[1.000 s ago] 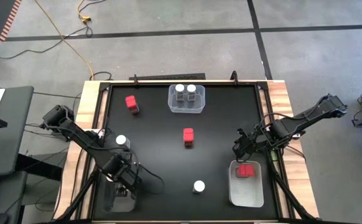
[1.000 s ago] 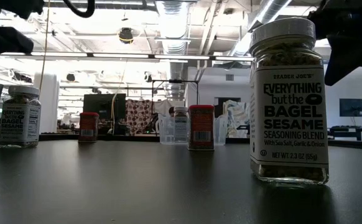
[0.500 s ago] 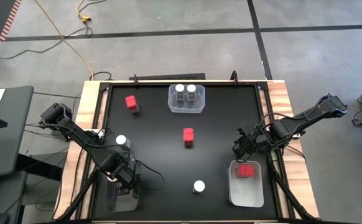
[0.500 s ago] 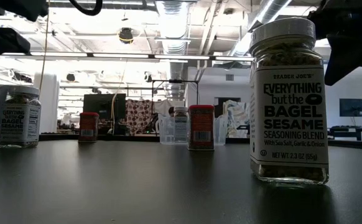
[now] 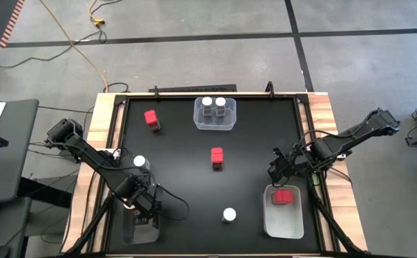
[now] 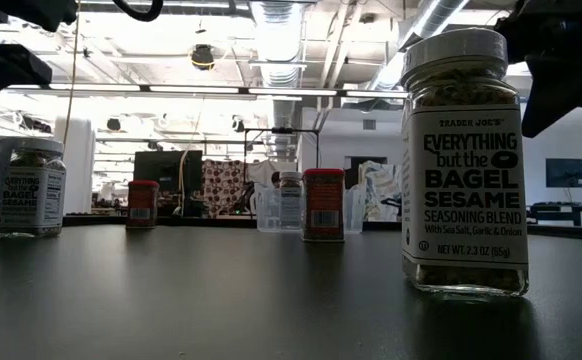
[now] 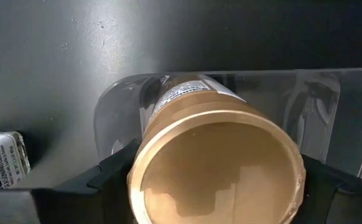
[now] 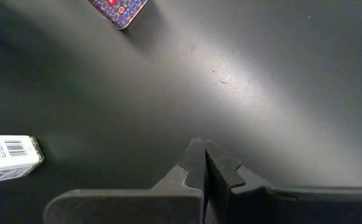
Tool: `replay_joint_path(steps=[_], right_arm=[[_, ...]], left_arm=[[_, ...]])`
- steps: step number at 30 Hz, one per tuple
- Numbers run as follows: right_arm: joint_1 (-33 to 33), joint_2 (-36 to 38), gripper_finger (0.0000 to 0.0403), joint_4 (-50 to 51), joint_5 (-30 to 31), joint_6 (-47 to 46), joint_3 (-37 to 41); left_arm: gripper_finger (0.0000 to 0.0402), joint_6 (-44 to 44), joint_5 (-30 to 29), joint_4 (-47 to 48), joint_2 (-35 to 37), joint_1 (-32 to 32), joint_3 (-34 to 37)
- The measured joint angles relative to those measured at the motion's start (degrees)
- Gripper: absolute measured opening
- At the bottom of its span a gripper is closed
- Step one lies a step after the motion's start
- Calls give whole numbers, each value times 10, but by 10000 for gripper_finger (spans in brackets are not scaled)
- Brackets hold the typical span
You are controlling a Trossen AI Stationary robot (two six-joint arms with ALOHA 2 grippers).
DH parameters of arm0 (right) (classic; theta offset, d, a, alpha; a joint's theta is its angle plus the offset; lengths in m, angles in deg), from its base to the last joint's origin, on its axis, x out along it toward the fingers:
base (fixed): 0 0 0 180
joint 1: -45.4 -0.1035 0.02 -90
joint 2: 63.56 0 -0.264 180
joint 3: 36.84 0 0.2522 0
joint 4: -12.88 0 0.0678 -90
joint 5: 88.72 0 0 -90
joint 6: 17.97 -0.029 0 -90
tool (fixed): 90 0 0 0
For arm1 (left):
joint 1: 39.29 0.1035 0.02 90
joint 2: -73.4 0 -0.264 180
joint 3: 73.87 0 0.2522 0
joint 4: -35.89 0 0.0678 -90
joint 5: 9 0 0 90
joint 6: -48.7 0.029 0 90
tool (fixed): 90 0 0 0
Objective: Sort spices by type
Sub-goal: Put the brown spice bottle into the black bin
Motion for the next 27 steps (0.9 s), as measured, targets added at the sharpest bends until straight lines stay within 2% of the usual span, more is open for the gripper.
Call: replay_joint_path(steps=[9, 20, 27], right_arm=[[0, 0, 22, 0, 0, 0, 0], [0, 0, 22, -1, 0, 0, 0], [0, 0, 22, -1, 0, 3, 0]], left_arm=[[349, 3, 0, 0, 0, 0, 0], [353, -32, 27, 25, 5, 0, -1], [353, -76, 26, 31, 62, 0, -1]])
